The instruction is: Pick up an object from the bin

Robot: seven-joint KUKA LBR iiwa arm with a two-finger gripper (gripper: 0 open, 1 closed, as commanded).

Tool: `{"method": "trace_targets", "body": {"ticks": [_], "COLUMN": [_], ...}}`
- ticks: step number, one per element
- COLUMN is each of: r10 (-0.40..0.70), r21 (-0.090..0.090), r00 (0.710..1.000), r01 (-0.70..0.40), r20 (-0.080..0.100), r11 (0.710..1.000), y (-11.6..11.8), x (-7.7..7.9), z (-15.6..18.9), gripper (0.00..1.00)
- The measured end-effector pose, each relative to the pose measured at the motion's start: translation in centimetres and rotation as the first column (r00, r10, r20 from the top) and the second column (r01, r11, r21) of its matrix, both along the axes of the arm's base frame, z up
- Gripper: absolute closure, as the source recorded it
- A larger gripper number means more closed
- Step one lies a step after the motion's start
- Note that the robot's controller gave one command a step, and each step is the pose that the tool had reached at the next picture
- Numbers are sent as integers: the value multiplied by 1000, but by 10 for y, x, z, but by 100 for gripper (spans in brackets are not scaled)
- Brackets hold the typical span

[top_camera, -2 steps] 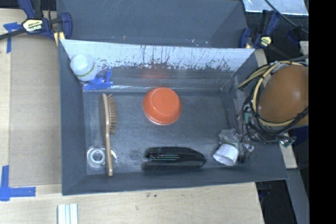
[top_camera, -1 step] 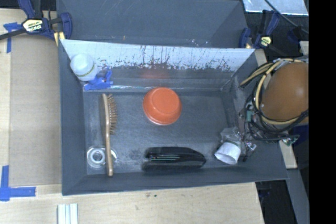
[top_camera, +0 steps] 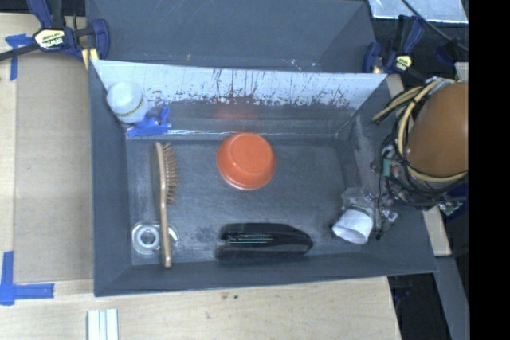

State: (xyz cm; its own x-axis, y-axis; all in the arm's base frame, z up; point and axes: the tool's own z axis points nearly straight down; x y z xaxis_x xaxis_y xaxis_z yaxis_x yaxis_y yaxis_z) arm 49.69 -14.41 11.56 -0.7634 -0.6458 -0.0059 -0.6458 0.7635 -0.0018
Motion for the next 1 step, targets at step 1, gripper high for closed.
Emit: {"method": "trace_targets", "body": {"ticks": [1], "r10": [-1], "r21": [0], "r00": [1000], "r01": [1], "r20": [1], "r11": [1000], "y": [0], "x": [0], "z": [31], "gripper": [100]}}
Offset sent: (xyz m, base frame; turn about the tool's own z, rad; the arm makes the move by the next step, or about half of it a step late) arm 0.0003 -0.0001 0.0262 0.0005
